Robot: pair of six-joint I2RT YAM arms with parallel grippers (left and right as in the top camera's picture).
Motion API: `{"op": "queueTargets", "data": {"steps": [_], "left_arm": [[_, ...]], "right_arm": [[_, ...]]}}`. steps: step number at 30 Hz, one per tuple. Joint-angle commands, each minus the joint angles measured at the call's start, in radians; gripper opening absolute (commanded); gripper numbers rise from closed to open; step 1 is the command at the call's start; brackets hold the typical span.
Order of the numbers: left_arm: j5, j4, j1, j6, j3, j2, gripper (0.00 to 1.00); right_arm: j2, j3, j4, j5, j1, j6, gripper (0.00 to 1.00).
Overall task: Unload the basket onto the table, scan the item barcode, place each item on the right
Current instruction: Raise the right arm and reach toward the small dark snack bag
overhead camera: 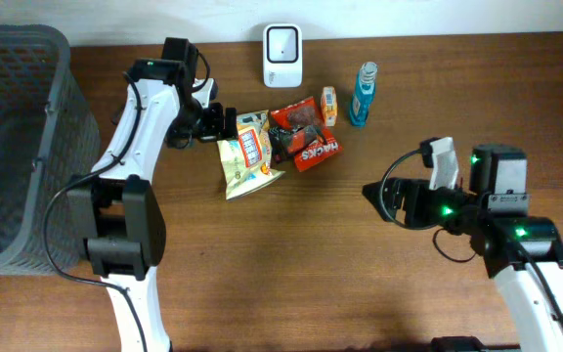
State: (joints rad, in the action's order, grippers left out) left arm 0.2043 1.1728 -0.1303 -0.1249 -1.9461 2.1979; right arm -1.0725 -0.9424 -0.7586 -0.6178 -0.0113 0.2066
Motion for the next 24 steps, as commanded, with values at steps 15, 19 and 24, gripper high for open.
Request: {"op": "queueTargets", "data": {"steps": [15, 19, 24], "left_arm": [[-0.284, -0.036, 0.002, 0.006, -0.016, 0.005, 0.99], [-0.283, -0.036, 0.002, 0.006, -0.016, 0.005, 0.99], [-0.277, -0.036, 0.002, 0.006, -0.016, 0.005, 0.99]], "right_arm": [[-0.006, -0.063, 0.093, -0.23, 0.006, -0.007, 0.98], [-0.006, -0.063, 0.027, -0.032, 0.005, -0.006, 0.98], [-0.008, -0.063, -0.016, 0.092, 0.006, -0.002, 0.98]]}}
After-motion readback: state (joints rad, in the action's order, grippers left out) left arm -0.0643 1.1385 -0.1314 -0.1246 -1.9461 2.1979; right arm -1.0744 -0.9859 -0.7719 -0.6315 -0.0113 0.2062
